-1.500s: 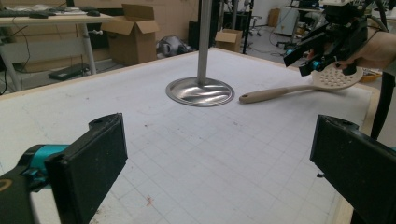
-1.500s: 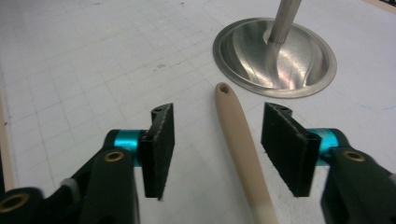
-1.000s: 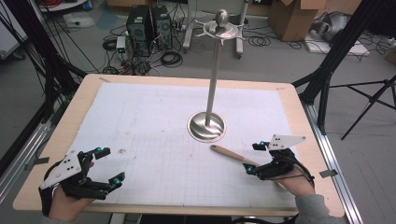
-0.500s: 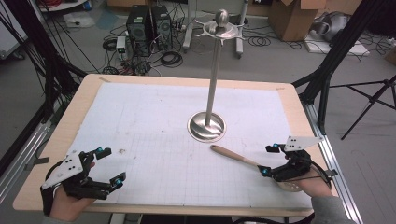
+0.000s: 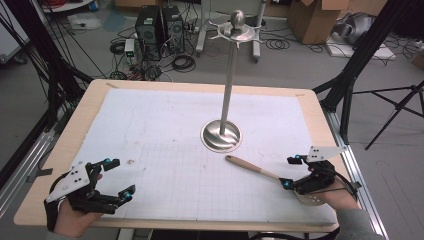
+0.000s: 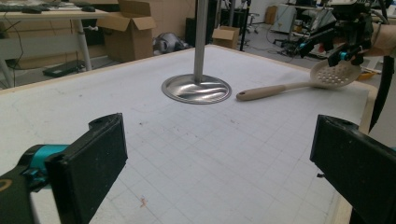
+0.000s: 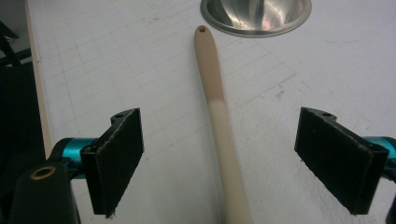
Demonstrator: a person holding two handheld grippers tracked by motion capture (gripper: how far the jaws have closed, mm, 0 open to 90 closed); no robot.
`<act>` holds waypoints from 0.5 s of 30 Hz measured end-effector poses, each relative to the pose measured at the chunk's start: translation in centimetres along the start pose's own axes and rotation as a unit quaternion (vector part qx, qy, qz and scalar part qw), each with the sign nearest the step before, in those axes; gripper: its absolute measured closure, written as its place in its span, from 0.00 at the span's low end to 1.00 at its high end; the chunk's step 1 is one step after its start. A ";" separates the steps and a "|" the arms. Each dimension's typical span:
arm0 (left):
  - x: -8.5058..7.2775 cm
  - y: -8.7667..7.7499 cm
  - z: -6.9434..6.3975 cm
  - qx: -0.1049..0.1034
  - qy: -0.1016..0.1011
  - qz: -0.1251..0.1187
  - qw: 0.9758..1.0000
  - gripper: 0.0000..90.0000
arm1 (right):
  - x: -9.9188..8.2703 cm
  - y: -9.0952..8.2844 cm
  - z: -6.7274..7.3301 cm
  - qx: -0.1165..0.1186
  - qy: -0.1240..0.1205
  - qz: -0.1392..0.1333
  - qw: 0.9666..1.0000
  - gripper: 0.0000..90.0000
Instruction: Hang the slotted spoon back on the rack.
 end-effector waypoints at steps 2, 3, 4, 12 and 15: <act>-0.1 0.0 0.0 0.000 0.000 0.001 1.000 0.05 | -0.1 0.2 0.0 -0.001 0.000 0.008 1.000 0.16; -0.1 -0.1 0.0 0.000 0.000 0.002 1.000 0.05 | -0.2 0.3 0.0 0.000 0.000 0.012 1.000 0.16; -0.1 -0.1 0.0 0.001 -0.001 0.001 1.000 0.05 | -0.2 0.4 -0.1 0.000 -0.001 0.015 1.000 0.16; -0.2 -0.2 0.0 0.002 0.000 0.004 1.000 0.05 | -0.3 0.9 -0.3 -0.003 -0.008 0.027 1.000 0.16; -0.3 -0.2 -0.1 0.002 -0.001 0.007 1.000 0.05 | -0.3 1.0 -0.2 0.000 -0.009 0.033 0.999 0.17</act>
Point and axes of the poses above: each handheld gripper's, and its own axes: y roughly forward along the jaws, x roughly out of its top, z roughly to its left, the point moved 5 cm from there along y, roughly forward along the jaws, and after that the axes turned 10 degrees about y, right-handed, at the moved point
